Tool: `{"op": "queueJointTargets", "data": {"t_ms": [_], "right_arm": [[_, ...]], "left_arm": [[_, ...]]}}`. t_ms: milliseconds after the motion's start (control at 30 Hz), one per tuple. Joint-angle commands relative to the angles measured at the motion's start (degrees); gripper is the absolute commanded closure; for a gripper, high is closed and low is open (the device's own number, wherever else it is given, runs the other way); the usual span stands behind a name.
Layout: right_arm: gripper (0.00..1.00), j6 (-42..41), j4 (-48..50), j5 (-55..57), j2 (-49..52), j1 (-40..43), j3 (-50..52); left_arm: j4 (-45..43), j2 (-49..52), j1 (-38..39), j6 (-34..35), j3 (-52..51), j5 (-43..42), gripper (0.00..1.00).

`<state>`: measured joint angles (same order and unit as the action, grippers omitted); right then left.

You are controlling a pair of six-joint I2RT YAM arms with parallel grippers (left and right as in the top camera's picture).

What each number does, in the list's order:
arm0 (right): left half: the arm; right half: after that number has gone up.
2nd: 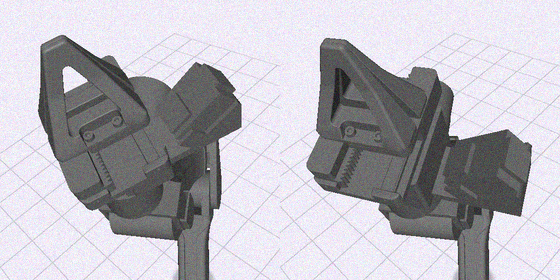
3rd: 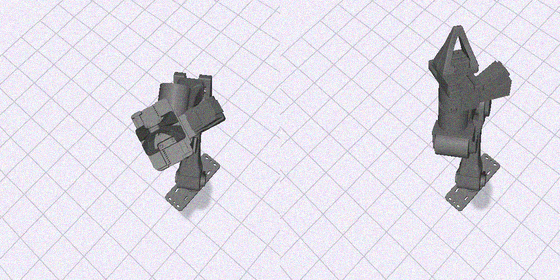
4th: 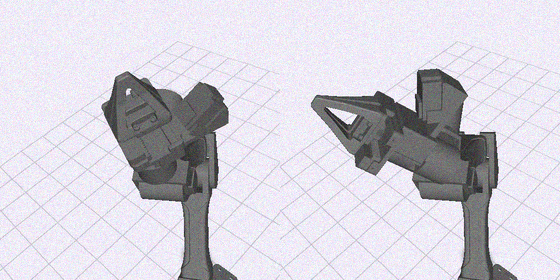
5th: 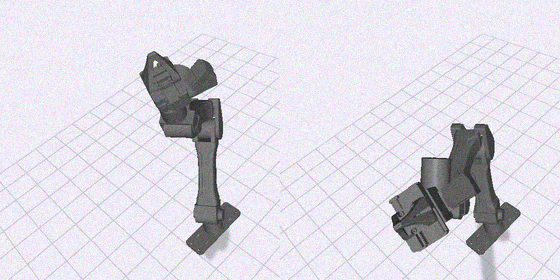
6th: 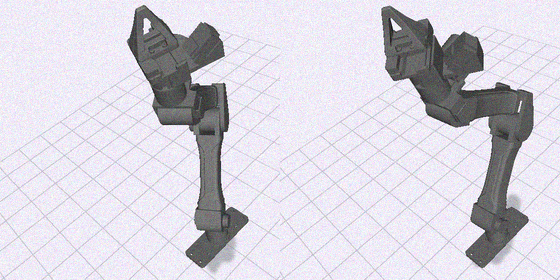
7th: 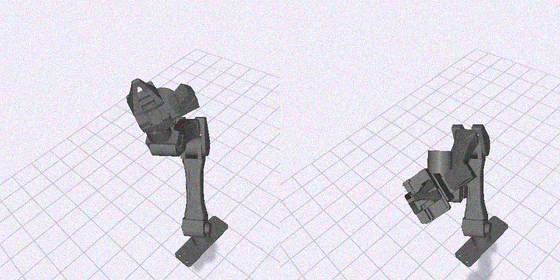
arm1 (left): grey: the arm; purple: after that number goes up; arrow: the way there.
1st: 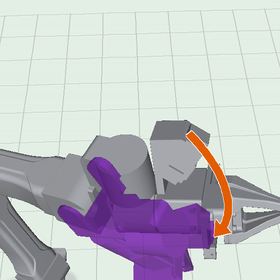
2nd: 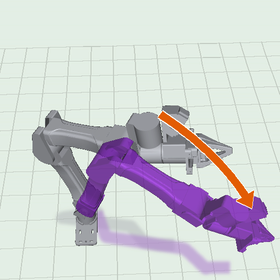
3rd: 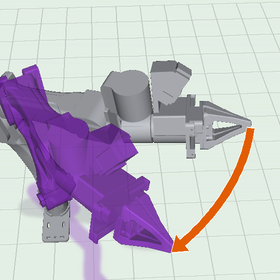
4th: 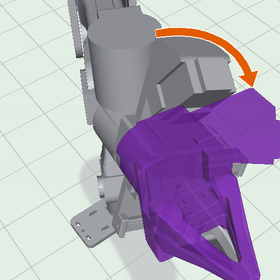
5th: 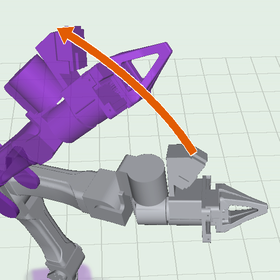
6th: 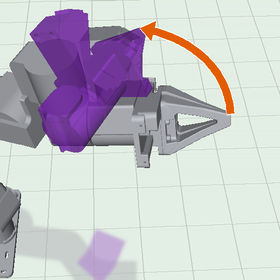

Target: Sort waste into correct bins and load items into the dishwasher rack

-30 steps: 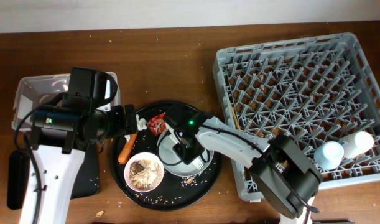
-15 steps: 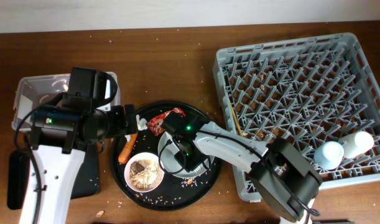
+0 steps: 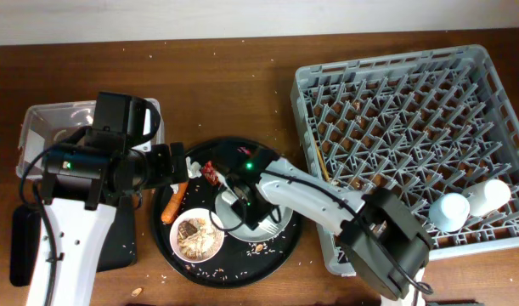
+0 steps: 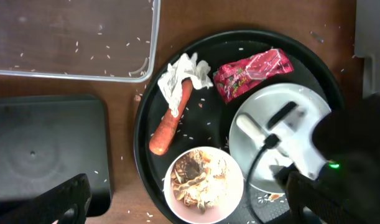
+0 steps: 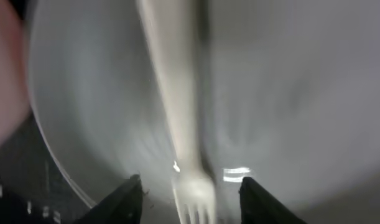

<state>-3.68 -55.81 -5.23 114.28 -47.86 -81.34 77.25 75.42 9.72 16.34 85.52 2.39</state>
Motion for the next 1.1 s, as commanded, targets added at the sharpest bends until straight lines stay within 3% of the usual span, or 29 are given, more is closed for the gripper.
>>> {"op": "queueJointTargets", "data": {"t_ms": [0,33,167,400,433,467,500,600,733,767,833,867,900,1067], "right_arm": [[0.54,1.8,7.3,-1.8,0.2,-1.9,6.4],[0.56,1.7,8.7,-1.6,0.3,-1.9,7.0],[0.81,1.4,6.7,1.5,0.2,-1.8,5.8],[0.87,1.3,-4.3,3.9,-2.4,6.9,-11.7],[0.86,1.6,-5.2,2.8,-2.8,7.9,-13.7],[0.76,4.6,-5.5,-0.7,-2.9,8.1,-13.8],[0.58,7.2,-5.7,-3.5,-2.6,7.5,-11.6],[0.49,8.3,2.0,-2.7,-1.4,4.2,-0.8],[0.48,7.8,6.2,6.6,-1.3,4.1,7.8],[0.51,7.8,7.8,5.6,-1.3,4.1,9.0],[0.76,7.7,8.3,2.7,-1.3,4.0,9.6],[0.82,7.7,8.2,2.7,-1.3,4.1,9.4],[0.86,7.7,7.9,2.7,-1.4,4.1,9.0],[0.86,7.7,0.9,2.9,-4.3,4.1,-1.0]], "left_arm": [[0.0,-0.9,-0.3,0.3,0.7,0.6,0.01],[0.0,-0.9,-0.3,0.3,0.7,0.6,0.01],[0.0,-0.9,-0.3,0.3,0.7,0.6,0.01],[0.0,-0.9,-0.3,0.3,0.7,0.6,0.01],[0.0,-0.9,-0.3,0.3,0.7,0.6,0.01],[0.0,-0.9,-0.3,0.3,0.7,0.6,0.01],[0.0,-0.9,-0.3,0.3,0.7,0.6,0.01],[0.0,-0.9,-0.3,0.3,0.7,0.6,0.01],[0.0,-0.9,-0.3,0.3,0.7,0.6,0.01],[0.0,-0.9,-0.3,0.3,0.7,0.6,0.01],[0.0,-0.9,-0.3,0.3,0.7,0.6,0.01],[0.0,-0.9,-0.3,0.3,0.7,0.6,0.01],[0.0,-0.9,-0.3,0.3,0.7,0.6,0.01],[0.0,-0.9,-0.3,0.3,0.7,0.6,0.01]]}}
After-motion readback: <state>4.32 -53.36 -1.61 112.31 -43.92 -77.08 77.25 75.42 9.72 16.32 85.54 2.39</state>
